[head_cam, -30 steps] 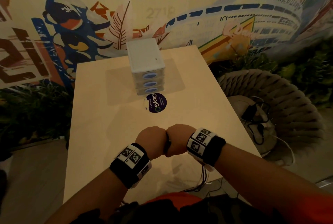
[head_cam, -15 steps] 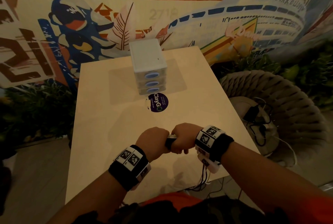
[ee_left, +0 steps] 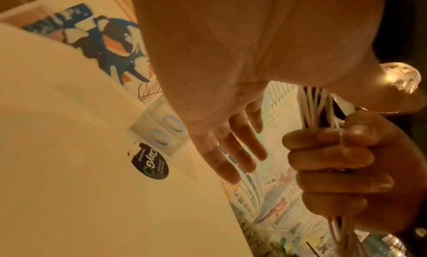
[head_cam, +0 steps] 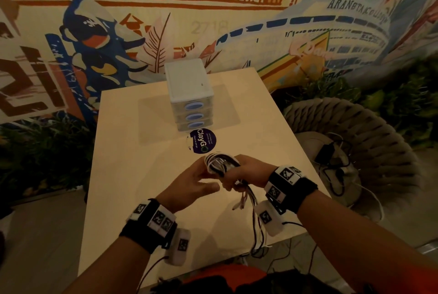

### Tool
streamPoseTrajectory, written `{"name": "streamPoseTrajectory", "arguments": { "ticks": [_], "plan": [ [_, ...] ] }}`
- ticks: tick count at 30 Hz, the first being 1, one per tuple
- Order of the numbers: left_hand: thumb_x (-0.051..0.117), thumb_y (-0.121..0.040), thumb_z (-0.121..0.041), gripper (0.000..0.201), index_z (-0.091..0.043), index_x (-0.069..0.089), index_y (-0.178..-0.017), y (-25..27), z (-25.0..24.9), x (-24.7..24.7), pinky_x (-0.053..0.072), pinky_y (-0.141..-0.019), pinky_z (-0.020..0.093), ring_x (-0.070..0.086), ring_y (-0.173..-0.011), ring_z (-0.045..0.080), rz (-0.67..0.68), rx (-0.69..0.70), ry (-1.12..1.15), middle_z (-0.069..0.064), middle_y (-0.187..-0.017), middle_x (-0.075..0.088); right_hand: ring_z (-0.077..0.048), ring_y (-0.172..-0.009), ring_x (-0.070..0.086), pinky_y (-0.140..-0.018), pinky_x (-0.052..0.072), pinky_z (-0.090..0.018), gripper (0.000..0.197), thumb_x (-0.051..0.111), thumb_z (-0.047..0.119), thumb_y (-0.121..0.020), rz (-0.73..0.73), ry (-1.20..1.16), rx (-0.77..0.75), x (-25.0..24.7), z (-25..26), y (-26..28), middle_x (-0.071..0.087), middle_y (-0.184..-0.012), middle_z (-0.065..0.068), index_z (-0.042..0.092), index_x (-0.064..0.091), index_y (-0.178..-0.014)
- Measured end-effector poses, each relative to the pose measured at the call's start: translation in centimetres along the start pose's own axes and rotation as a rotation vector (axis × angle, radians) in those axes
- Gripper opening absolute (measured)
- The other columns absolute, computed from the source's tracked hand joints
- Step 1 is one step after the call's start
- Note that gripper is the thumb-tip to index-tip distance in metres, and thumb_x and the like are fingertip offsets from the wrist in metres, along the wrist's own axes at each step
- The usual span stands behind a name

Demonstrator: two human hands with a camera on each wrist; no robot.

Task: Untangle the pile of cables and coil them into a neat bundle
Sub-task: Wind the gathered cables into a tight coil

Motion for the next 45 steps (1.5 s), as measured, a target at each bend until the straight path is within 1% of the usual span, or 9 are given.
{"name": "streamPoseTrajectory", "arguments": {
  "ticks": [5,10,15,19,23,27,31,38,45],
  "plan": [
    [0.069,-0.084,-0.062,0.076,-0.020,0.049,-0.144,-0.3,-2.2,2.2,0.055,-0.093,0.035,0.066,-0.118,0.023,-0.014,0.125,0.148,0.004,-0.140,0.061,-0.012,-0.056,0.061,-0.054,0.050,-0.024,0.010,0.067,0.006,-0.081,0.166,0.003,-0.113,2.9,1.4,-0.1,0.066,-0.070,-0.006,0.002,0.065,-0.090],
    [0.061,-0.099,-0.027,0.031,-0.008,0.069,-0.124,-0.7,-3.3,1.5,0.054,-0.095,0.030,0.064,-0.122,0.022,-0.130,0.161,0.188,0.004,-0.130,0.069,-0.020,-0.072,0.067,-0.069,0.057,-0.031,0.023,0.067,-0.009,-0.085,0.181,0.013,-0.175,3.4,1.8,-0.2,0.070,-0.079,-0.008,0.013,0.067,-0.091],
    [0.051,-0.104,-0.012,0.022,-0.005,0.071,-0.102,-0.4,-5.5,0.2,0.056,-0.086,0.024,0.070,-0.105,0.012,-0.259,0.218,0.134,0.001,-0.113,0.076,-0.026,-0.087,0.071,-0.087,0.060,-0.038,0.015,0.073,0.013,-0.092,0.202,0.110,-0.106,3.1,0.4,-0.3,0.074,-0.092,-0.013,0.013,0.064,-0.104],
    [0.053,-0.101,-0.026,0.028,-0.021,0.071,-0.080,-0.4,-5.5,-1.3,0.055,-0.085,0.057,0.065,-0.083,0.042,-0.374,0.237,0.227,0.012,-0.083,0.071,-0.011,-0.061,0.052,-0.083,0.057,-0.042,0.020,0.055,0.034,-0.104,0.188,0.114,0.000,2.9,-2.7,-0.8,0.059,-0.077,0.002,0.015,0.059,-0.097],
    [0.075,-0.089,-0.035,0.026,-0.011,0.068,-0.081,-0.3,-3.8,-1.8,0.051,-0.086,0.073,0.066,-0.076,0.030,-0.296,0.171,0.306,0.020,-0.075,0.062,-0.012,-0.054,0.035,-0.060,0.043,-0.030,0.029,0.047,0.040,-0.106,0.178,0.129,0.025,2.6,-3.5,-0.4,0.037,-0.062,0.005,0.017,0.052,-0.090],
    [0.080,-0.086,-0.016,0.020,-0.007,0.063,-0.083,-0.4,-3.1,-1.6,0.049,-0.049,0.037,0.058,-0.060,0.021,-0.171,0.109,-0.006,0.024,-0.071,0.060,-0.013,-0.054,0.027,-0.055,0.030,-0.028,0.023,0.043,0.029,-0.108,0.187,0.025,0.088,2.3,-4.1,-0.5,0.029,-0.062,0.003,0.014,0.054,-0.095],
    [0.076,-0.089,-0.011,0.026,-0.026,0.071,-0.109,-0.5,-3.3,-1.2,0.050,-0.063,0.018,0.065,-0.067,0.005,-0.097,0.104,-0.209,0.000,-0.091,0.074,-0.015,-0.051,0.024,-0.053,0.023,-0.028,0.024,0.043,0.025,-0.101,0.159,-0.094,0.222,2.2,-4.7,-1.2,0.031,-0.060,0.002,0.015,0.056,-0.084],
    [0.080,-0.086,-0.026,0.031,-0.038,0.073,-0.114,-0.9,-2.2,-0.5,0.049,-0.105,0.033,0.051,-0.135,0.005,-0.001,0.172,-0.544,-0.003,-0.132,0.068,-0.013,-0.051,0.021,-0.052,0.020,-0.027,0.026,0.045,0.033,-0.096,0.142,-0.066,0.313,1.9,-4.0,-1.5,0.028,-0.060,0.001,0.016,0.052,-0.078],
    [0.067,-0.090,-0.045,0.036,-0.026,0.066,-0.121,-0.9,-1.3,0.3,0.053,-0.089,0.037,0.067,-0.105,0.021,0.074,0.063,-1.074,-0.004,-0.120,0.071,-0.017,-0.052,0.029,-0.055,0.024,-0.028,0.042,0.033,0.042,-0.087,0.216,-0.063,0.284,2.7,-3.6,-1.9,0.042,-0.060,-0.005,0.010,0.054,-0.069]
  ]
}}
Point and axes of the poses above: each hand's wrist, its own y-axis away from the middle knuckle, its own x-axis out of the palm, z = x × y, the point moved 5 cm from there along -y, towards the middle knuckle
